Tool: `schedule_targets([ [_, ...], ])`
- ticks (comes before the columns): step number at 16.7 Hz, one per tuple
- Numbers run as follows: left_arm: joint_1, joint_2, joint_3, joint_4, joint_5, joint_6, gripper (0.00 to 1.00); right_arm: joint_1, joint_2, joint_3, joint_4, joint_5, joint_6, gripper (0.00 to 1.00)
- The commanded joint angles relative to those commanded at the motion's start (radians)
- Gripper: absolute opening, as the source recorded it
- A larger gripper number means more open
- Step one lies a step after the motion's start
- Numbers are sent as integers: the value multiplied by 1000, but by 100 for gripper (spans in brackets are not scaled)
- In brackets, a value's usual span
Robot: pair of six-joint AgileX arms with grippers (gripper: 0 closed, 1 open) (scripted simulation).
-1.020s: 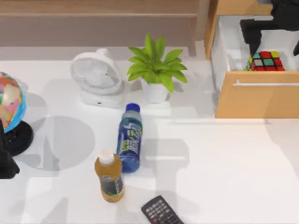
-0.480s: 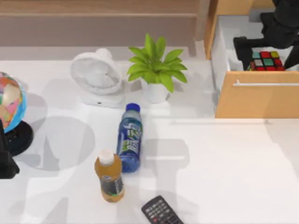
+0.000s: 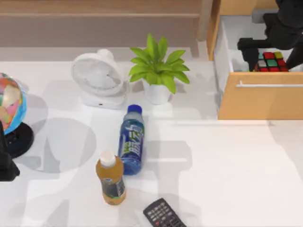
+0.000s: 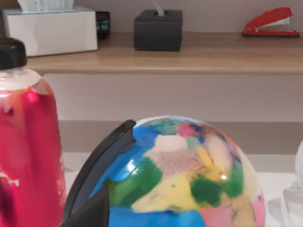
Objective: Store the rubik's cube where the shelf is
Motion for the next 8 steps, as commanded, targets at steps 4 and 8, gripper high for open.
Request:
schedule_targets([
  [4,0,0,0,0,0,0,100,0,0,0,0,0,0,40],
  [8,0,0,0,0,0,0,100,0,0,0,0,0,0,10],
])
